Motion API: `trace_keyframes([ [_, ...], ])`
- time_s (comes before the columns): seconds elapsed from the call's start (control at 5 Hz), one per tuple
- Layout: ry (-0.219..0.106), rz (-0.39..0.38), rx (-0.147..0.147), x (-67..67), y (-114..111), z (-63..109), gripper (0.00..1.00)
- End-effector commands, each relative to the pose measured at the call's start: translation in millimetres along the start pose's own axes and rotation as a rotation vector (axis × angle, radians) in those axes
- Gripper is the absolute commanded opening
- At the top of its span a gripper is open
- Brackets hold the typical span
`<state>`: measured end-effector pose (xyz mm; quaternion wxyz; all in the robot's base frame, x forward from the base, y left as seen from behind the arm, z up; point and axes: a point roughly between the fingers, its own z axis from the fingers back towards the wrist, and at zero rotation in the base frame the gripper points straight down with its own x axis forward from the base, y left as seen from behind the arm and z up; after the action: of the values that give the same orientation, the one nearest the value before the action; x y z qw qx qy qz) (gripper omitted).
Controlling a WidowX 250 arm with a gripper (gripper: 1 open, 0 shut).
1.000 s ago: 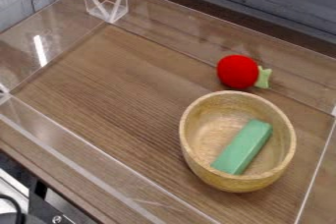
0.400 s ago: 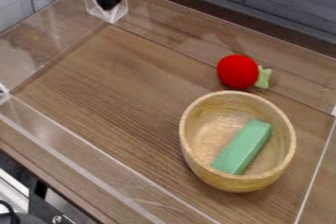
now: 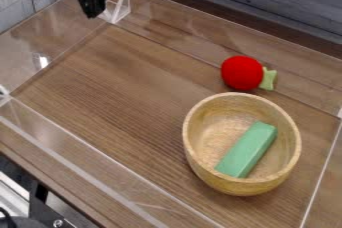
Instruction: Move the red object to the right side of the table
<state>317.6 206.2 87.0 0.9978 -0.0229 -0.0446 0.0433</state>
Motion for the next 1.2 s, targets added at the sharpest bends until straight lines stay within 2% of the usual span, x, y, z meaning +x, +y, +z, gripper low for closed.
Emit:
trace_keyframes([
  [0.0,-0.053,0.012,0.045,14.2,9,6.1,0.00],
  [0.2,-0.029,-0.018,0.041,11.0,-2,-12.5,0.00],
  [0.6,0.003,-0.039,0.037,14.8,-8,-42.1,0.00],
  [1.0,0.009,-0.071,0.012,16.5,-21,-39.0,0.00],
])
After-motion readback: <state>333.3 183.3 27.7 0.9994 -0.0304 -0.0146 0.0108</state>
